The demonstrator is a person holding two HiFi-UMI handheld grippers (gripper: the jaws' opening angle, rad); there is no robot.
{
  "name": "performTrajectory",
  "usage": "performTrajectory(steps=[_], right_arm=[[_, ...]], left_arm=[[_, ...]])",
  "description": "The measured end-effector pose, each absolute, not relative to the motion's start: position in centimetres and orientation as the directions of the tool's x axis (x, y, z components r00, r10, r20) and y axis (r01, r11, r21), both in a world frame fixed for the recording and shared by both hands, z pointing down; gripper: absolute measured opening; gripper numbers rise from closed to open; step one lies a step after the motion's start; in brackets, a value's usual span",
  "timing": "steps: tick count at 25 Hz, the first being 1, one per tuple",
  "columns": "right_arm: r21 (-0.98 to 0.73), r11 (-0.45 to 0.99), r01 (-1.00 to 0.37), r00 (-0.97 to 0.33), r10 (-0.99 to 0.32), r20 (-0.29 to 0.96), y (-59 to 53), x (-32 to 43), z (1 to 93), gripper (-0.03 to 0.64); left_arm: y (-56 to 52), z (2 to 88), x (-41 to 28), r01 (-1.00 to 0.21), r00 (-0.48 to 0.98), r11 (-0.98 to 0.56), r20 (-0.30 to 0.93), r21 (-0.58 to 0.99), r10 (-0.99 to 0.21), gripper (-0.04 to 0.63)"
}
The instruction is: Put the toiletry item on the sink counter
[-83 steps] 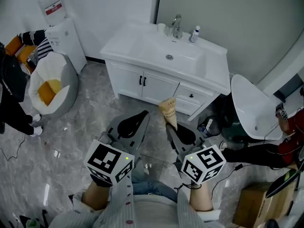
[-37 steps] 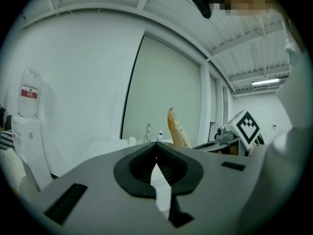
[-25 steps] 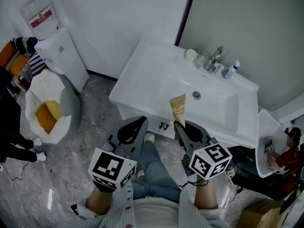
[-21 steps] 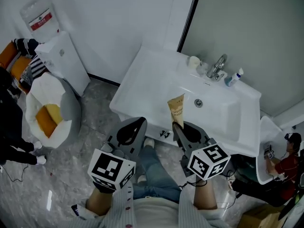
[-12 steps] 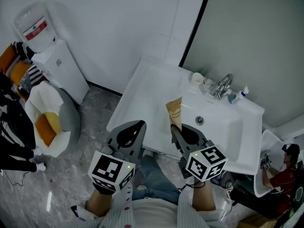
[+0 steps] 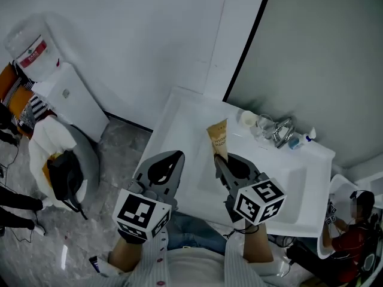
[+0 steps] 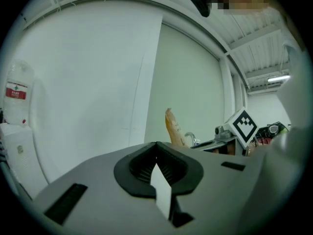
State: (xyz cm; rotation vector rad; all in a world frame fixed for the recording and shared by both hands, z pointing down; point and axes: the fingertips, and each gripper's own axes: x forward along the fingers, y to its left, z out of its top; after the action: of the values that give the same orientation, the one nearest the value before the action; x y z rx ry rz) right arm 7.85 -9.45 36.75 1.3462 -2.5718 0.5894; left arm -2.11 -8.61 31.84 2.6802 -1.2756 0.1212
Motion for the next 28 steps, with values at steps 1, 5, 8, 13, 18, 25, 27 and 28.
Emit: performTrajectory(steps=[1, 5, 8, 13, 18, 25, 27, 28], right_arm=[[-0.262, 0.512, -0.818, -0.574, -0.747, 0.336, -10.0, 8.0, 36.7, 0.054], [-0.261, 0.504, -0.823, -0.567, -0.752, 0.336, -11.8, 8.5, 36.4, 0.054], [-0.267, 0.494, -0.827, -0.561, -0.756, 0.338, -12.4, 8.8, 36.4, 0.054], [-0.282, 0.487, -0.827, -0.560, -0.755, 0.340, -13.2, 8.6, 36.4, 0.054], [-0.283, 0.487, -0.827, -0.561, -0.755, 0.340, -14.2, 7.9, 36.4, 0.055], [-0.278, 0.464, -0.841, -0.539, -0.767, 0.349, -15.9, 7.6, 36.4, 0.054], [-0.275, 0.456, -0.846, -0.530, -0.771, 0.353, -16.3, 7.8, 36.5, 0.055], [-0.271, 0.453, -0.850, -0.525, -0.772, 0.358, -16.6, 7.9, 36.6, 0.055]], left_arm=[[-9.1, 31.8, -2.0, -0.775, 0.631, -0.620, 0.146, 0.118, -0.761, 0.017], [-10.8, 31.7, -1.8, -0.773, 0.634, -0.623, 0.147, 0.120, -0.759, 0.017], [-11.8, 31.8, -1.7, -0.771, 0.636, -0.624, 0.149, 0.125, -0.757, 0.017], [-13.1, 31.5, -1.5, -0.765, 0.644, -0.633, 0.149, 0.122, -0.750, 0.017], [-14.4, 31.5, -1.6, -0.753, 0.658, -0.646, 0.148, 0.125, -0.739, 0.017], [-16.3, 31.9, -1.6, -0.733, 0.680, -0.667, 0.155, 0.135, -0.717, 0.017], [-16.7, 32.2, -1.5, -0.728, 0.685, -0.671, 0.161, 0.138, -0.710, 0.017], [-16.9, 32.4, -1.5, -0.725, 0.688, -0.674, 0.164, 0.141, -0.707, 0.017]])
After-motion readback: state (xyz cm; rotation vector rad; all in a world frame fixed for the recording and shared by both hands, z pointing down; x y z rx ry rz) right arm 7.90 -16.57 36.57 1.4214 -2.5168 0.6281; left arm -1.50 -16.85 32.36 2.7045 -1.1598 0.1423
